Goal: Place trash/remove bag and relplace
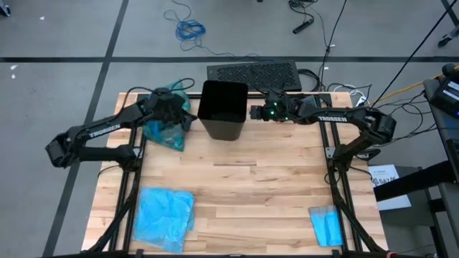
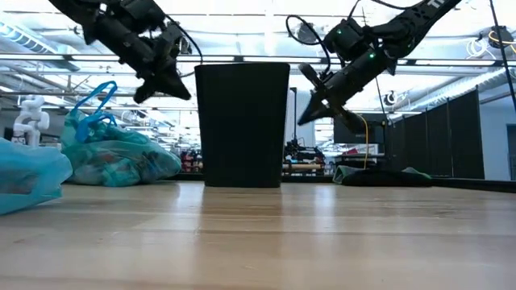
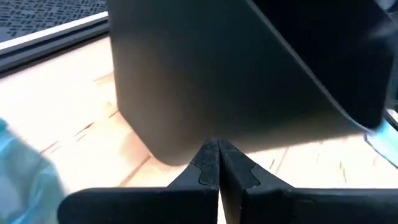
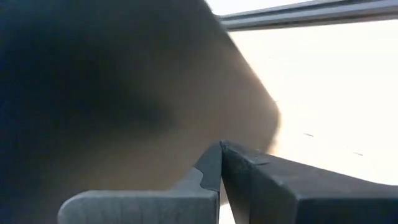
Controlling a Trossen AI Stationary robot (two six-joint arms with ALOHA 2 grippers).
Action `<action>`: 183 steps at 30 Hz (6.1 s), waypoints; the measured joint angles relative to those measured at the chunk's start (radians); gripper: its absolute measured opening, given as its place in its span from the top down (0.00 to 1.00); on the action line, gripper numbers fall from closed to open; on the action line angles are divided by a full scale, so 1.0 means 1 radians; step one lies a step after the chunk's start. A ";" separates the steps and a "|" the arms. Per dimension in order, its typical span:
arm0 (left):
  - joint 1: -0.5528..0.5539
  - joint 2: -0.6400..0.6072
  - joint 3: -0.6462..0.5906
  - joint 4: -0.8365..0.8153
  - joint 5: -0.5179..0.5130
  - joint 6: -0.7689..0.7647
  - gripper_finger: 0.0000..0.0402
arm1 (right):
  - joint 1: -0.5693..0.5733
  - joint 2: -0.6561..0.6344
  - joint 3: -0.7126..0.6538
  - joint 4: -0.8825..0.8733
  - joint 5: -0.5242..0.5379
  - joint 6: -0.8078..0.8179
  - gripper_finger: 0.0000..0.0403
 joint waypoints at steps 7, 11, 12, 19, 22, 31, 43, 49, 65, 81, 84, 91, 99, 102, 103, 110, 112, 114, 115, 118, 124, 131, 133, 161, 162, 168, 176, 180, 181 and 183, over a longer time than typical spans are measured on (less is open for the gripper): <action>-0.033 -0.207 0.000 -0.206 0.014 -0.023 1.00 | 0.039 -0.141 0.000 -0.254 0.049 -0.061 1.00; -0.093 -0.318 0.001 -0.298 0.065 -0.075 1.00 | 0.171 -0.243 0.000 -0.329 0.122 -0.057 1.00; -0.111 -0.346 0.002 -0.328 0.073 -0.097 1.00 | 0.217 -0.265 0.000 -0.344 0.144 -0.043 1.00; -0.254 -0.504 0.002 -0.520 0.117 -0.265 1.00 | 0.559 -0.321 0.000 -0.371 0.295 0.073 1.00; -0.316 -0.584 0.002 -0.585 0.189 -0.319 1.00 | 0.663 -0.298 0.000 -0.357 0.343 0.122 1.00; -0.455 -0.631 0.001 -0.654 0.357 -0.377 1.00 | 0.740 -0.179 0.000 -0.246 0.364 0.173 1.00; -0.578 -0.360 -0.039 -0.637 0.400 -0.208 1.00 | 0.727 -0.042 0.000 -0.021 0.333 0.118 1.00; -0.688 -0.227 -0.039 -0.611 0.406 -0.166 1.00 | 0.732 -0.016 0.000 0.009 0.310 0.117 1.00; -0.925 0.149 -0.039 -0.404 0.158 -0.143 1.00 | 0.737 -0.016 0.000 -0.003 0.400 0.086 1.00; -0.855 0.484 -0.039 0.014 0.257 -0.092 1.00 | 0.759 -0.017 -0.001 -0.020 0.391 0.091 1.00; -0.801 0.529 -0.039 0.046 0.290 -0.057 1.00 | 0.771 -0.017 -0.001 -0.020 0.391 0.096 1.00; -0.644 0.571 0.050 0.118 0.291 0.015 1.00 | 0.776 -0.017 -0.001 -0.020 0.403 0.103 1.00; -0.544 0.532 0.282 0.078 0.334 0.059 1.00 | 0.784 -0.017 -0.001 -0.018 0.394 0.096 1.00; -0.568 0.474 0.360 -0.167 0.358 0.172 1.00 | 0.802 -0.018 -0.001 -0.021 0.390 0.095 1.00; -0.583 0.458 0.373 -0.263 0.352 0.219 1.00 | 0.808 -0.018 -0.001 -0.027 0.390 0.095 1.00; -0.722 0.409 0.287 -0.694 0.183 0.319 1.00 | 0.829 -0.018 -0.001 -0.056 0.432 0.095 1.00; -0.756 0.409 0.238 -0.653 0.183 0.284 1.00 | 0.828 -0.018 -0.001 -0.057 0.449 0.095 1.00; -0.784 0.415 0.184 -0.586 0.185 0.250 1.00 | 0.826 -0.018 -0.001 -0.057 0.451 0.094 1.00; -0.794 0.421 0.157 -0.544 0.190 0.230 1.00 | 0.826 -0.018 -0.001 -0.058 0.451 0.095 1.00; -0.809 0.445 0.092 -0.433 0.193 0.171 1.00 | 0.826 -0.018 -0.001 -0.058 0.452 0.096 1.00; -0.793 0.499 0.069 -0.237 0.193 0.141 1.00 | 0.826 -0.018 -0.001 -0.061 0.454 0.102 1.00; -0.715 0.559 0.111 -0.019 0.197 0.141 1.00 | 0.820 -0.018 -0.001 -0.058 0.505 0.121 1.00; -0.683 0.580 0.138 0.026 0.212 0.139 1.00 | 0.821 -0.018 -0.001 -0.058 0.522 0.121 1.00; -0.741 0.376 0.325 -0.608 0.154 0.274 1.00 | 0.836 0.020 -0.001 -0.002 0.304 -0.211 0.88; -0.755 0.376 0.313 -0.614 0.154 0.270 1.00 | 0.838 0.033 -0.001 0.029 0.286 -0.239 0.85; -0.875 0.376 0.269 -0.647 0.157 0.224 0.96 | 0.842 0.103 -0.001 0.165 0.241 -0.291 0.65; -0.962 0.376 0.269 -0.566 0.142 0.074 0.70 | 0.840 0.175 0.000 0.159 0.240 -0.178 0.50; -0.966 0.376 0.269 -0.560 0.038 -0.157 0.56 | 0.828 0.167 0.000 0.093 0.233 -0.018 0.50; -0.966 0.376 0.269 -0.561 0.019 -0.217 0.53 | 0.826 0.158 -0.001 0.076 0.232 -0.004 0.51; -0.969 0.376 0.269 -0.560 -0.015 -0.332 0.49 | 0.825 0.133 -0.001 0.064 0.232 -0.004 0.53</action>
